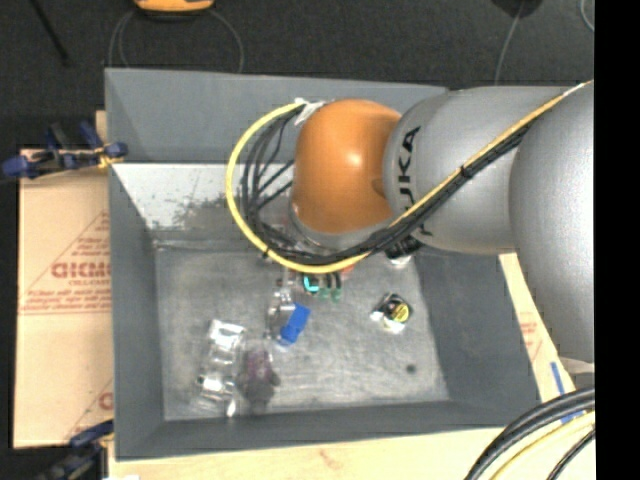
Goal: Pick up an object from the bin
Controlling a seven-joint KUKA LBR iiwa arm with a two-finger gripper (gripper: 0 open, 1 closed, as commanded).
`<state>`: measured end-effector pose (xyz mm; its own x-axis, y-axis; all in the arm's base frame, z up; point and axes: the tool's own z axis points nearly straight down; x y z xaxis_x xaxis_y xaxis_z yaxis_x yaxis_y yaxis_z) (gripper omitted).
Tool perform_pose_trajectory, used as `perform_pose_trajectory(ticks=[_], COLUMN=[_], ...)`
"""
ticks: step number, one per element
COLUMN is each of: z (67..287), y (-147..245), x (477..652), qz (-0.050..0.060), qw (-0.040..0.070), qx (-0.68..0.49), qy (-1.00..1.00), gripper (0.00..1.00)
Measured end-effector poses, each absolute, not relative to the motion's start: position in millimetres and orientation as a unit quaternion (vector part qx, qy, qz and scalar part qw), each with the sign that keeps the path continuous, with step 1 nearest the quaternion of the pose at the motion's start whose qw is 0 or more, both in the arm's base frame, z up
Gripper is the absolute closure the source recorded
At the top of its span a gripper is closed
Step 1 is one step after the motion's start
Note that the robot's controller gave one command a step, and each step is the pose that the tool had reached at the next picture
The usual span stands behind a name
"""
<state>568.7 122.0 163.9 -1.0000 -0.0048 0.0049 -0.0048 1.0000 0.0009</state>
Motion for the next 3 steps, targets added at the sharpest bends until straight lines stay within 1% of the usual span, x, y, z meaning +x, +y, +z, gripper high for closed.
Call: perform_pose_trajectory(ticks=[1,2,3], z=[74,77,79], y=[35,76,75], x=[579.4,552.6,553.6], qz=[-0.001,-0.001,-0.001], qw=[-0.004,-0.004,-0.005], qx=[0.189,0.134,0.132], qy=[-0.982,-0.991,-0.991], gripper=[0.00,0.00,1.00])
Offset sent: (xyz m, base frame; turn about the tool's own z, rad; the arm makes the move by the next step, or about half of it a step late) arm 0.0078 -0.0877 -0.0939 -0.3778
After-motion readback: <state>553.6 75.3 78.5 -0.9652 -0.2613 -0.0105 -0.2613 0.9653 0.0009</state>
